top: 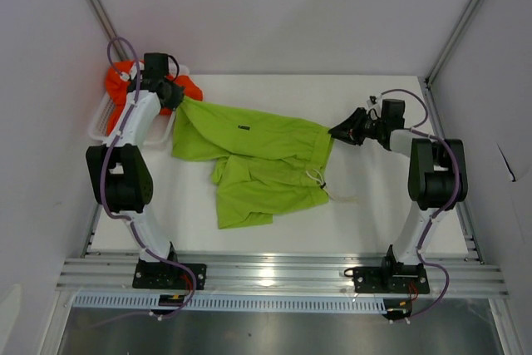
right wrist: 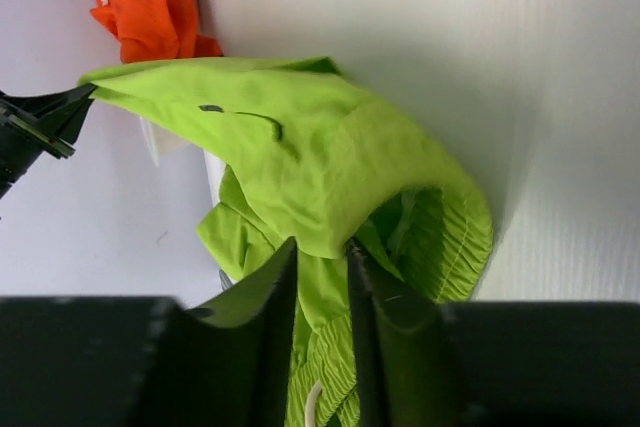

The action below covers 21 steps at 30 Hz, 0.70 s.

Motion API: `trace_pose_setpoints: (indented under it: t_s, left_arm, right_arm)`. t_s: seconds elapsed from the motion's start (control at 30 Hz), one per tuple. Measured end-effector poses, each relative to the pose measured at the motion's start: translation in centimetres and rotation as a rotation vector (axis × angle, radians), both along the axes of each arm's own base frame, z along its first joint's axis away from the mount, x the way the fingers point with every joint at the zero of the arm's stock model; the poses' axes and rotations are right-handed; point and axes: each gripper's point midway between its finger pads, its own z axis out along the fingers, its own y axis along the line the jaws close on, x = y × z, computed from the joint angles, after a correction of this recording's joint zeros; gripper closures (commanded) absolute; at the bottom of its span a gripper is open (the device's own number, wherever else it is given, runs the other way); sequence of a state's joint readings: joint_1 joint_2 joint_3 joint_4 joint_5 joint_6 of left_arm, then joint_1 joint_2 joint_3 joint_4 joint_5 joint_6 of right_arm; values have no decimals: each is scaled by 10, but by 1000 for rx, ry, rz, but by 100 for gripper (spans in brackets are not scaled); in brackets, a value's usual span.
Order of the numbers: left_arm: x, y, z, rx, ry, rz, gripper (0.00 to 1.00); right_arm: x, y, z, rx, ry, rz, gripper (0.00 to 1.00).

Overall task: Fold and stack the shorts
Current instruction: Flatten the shorts out

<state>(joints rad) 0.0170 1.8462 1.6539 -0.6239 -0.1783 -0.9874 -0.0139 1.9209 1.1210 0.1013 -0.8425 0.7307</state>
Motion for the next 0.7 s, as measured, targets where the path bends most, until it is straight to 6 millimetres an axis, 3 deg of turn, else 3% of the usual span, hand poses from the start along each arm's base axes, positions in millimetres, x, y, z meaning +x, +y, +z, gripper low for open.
trace_pose_setpoints:
  t_s: [0.17,0.4,0.7]
  left_arm:
    - [3,0,-1,1,-1,1,100]
    - [5,0,-10,1,19,0,100]
    - [5,1,-13,2,24,1,100]
  right_arm:
    - [8,13,-2,-12,-60,28,61]
    - [10,39,-34,-77,-35,85,61]
    - [6,28,-45,-101,-36,55,52]
